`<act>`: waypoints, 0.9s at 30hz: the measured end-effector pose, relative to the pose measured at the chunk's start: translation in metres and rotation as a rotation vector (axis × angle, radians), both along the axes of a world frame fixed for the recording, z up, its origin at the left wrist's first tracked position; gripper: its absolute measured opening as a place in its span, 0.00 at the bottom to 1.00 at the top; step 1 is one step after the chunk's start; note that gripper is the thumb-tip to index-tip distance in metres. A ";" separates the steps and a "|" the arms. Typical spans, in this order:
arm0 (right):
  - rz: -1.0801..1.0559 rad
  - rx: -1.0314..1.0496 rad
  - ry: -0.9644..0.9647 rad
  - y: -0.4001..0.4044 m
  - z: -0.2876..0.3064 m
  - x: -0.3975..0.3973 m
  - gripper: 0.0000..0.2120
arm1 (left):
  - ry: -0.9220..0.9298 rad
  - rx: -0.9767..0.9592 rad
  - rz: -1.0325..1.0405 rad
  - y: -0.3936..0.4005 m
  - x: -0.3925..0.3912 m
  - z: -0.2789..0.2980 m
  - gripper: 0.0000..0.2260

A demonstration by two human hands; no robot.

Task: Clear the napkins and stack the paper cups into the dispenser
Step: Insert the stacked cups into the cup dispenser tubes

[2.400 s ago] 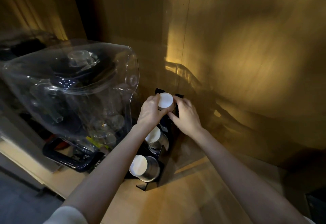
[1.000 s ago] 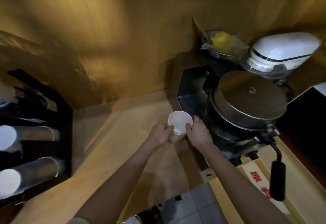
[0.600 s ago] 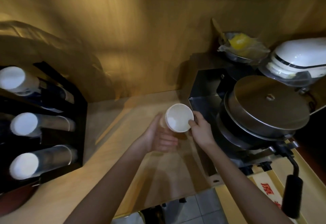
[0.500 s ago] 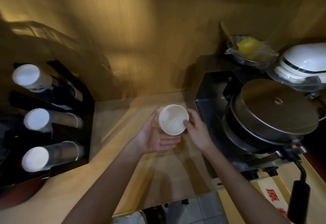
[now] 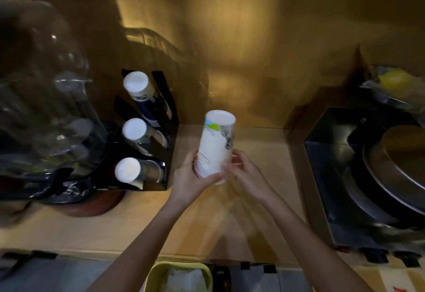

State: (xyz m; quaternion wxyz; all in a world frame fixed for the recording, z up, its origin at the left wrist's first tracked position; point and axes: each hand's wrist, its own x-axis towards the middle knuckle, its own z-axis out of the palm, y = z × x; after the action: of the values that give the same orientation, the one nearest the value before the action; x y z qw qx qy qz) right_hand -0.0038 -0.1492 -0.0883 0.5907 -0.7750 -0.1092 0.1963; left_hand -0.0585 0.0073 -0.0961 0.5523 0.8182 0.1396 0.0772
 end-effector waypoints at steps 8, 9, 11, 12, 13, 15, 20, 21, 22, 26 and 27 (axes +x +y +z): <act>0.078 -0.014 -0.110 0.074 0.016 -0.028 0.30 | -0.166 0.162 0.093 0.051 -0.050 0.020 0.34; 0.087 -0.012 -0.137 0.082 0.019 -0.030 0.29 | -0.159 0.162 0.082 0.060 -0.056 0.023 0.35; 0.098 -0.001 -0.191 0.099 0.025 -0.034 0.26 | -0.132 0.181 0.037 0.081 -0.068 0.031 0.36; 0.100 0.002 -0.217 0.107 0.028 -0.036 0.25 | -0.112 0.206 0.020 0.092 -0.073 0.036 0.36; 0.102 0.006 -0.241 0.115 0.031 -0.038 0.25 | -0.096 0.240 0.014 0.103 -0.078 0.041 0.35; 0.116 0.018 -0.275 0.130 0.035 -0.042 0.29 | -0.096 0.301 0.037 0.126 -0.086 0.056 0.32; 0.167 -0.005 -0.311 0.166 0.035 -0.056 0.35 | -0.228 0.247 0.083 0.159 -0.097 0.108 0.30; 0.173 -0.021 -0.306 0.172 0.033 -0.058 0.35 | -0.245 0.262 0.090 0.162 -0.098 0.116 0.29; 0.179 -0.036 -0.297 0.176 0.030 -0.059 0.34 | -0.253 0.291 0.094 0.164 -0.098 0.122 0.30; 0.205 -0.091 -0.275 0.186 0.020 -0.060 0.36 | -0.193 0.558 0.080 0.167 -0.095 0.125 0.30; 0.215 -0.111 -0.275 0.188 0.018 -0.060 0.37 | -0.175 0.602 0.087 0.168 -0.094 0.121 0.30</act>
State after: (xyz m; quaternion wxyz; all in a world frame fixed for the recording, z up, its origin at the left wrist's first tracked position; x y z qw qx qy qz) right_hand -0.0638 0.0388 -0.0702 0.5023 -0.8097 -0.2602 0.1563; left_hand -0.1524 0.1756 0.0250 0.2912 0.9285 0.0975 0.2087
